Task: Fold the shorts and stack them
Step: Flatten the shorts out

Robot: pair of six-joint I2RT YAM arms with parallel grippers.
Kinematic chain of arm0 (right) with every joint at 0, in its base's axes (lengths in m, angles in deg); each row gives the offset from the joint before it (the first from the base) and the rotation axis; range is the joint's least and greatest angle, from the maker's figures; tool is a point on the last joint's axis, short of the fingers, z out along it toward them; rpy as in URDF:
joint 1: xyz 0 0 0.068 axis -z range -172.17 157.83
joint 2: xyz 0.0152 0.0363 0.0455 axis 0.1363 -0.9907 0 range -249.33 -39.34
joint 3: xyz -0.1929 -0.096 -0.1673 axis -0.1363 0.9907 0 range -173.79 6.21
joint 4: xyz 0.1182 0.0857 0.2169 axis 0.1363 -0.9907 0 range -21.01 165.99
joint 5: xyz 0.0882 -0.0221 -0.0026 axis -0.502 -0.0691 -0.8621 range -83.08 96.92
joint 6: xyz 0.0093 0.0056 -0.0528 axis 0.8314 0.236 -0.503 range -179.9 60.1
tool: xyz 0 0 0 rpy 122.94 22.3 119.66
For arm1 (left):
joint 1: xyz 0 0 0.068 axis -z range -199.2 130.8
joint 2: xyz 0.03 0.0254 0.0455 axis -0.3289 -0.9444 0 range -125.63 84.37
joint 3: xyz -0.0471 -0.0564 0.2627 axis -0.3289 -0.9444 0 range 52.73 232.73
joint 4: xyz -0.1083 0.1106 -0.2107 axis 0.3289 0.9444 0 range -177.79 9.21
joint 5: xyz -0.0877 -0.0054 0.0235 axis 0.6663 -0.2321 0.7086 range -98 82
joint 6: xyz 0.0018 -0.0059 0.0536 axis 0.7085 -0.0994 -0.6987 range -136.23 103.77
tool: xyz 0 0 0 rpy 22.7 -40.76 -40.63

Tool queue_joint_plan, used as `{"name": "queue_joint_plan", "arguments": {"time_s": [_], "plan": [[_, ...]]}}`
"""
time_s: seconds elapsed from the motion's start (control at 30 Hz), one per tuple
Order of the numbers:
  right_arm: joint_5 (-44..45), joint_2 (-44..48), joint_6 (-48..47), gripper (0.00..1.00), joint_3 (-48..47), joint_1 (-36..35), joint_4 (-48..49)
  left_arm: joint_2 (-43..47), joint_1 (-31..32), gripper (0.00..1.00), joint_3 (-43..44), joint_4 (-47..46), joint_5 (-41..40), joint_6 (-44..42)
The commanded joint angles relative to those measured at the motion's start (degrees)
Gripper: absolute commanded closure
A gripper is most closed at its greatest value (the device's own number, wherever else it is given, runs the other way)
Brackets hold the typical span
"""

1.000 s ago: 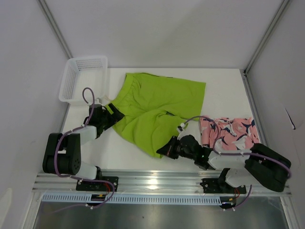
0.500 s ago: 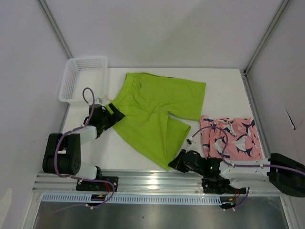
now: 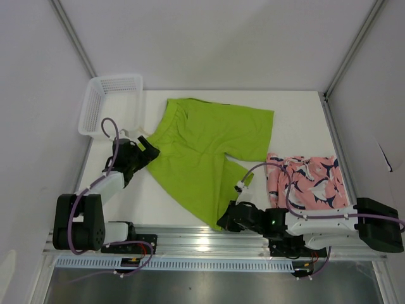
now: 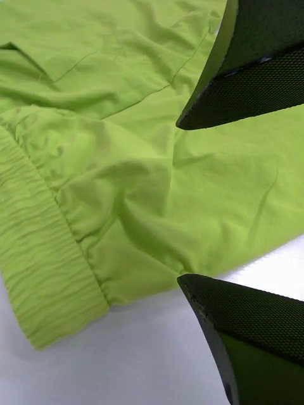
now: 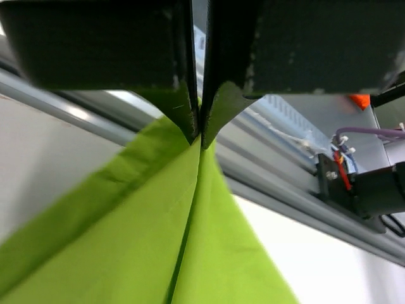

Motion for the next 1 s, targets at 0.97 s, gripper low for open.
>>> {"name": "queue_joint_plan", "arguments": {"time_s": [0.97], "plan": [[8.29, 10.25, 7.86, 1.00, 4.43, -9.87, -8.43, -7.43, -8.97, 0.21, -3.21, -7.15, 3.74, 3.94]]}}
